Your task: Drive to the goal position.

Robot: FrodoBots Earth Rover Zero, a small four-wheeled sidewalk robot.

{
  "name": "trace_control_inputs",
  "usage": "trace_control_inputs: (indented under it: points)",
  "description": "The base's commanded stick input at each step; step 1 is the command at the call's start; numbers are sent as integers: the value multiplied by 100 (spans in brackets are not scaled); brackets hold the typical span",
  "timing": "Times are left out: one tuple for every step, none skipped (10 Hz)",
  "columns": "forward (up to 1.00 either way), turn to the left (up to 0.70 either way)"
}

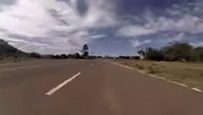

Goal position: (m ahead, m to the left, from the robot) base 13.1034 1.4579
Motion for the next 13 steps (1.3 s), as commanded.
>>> trace_control_inputs:
  points:
    - [100, 0]
    - [100, 0]
    - [100, 0]
    - [100, 0]
    - [100, 0]
    - [100, 0]
    - [100, 0]
    - [100, 0]
    - [100, 0]
    - [100, 0]
    - [100, 0]
    - [100, 0]
    - [100, 0]
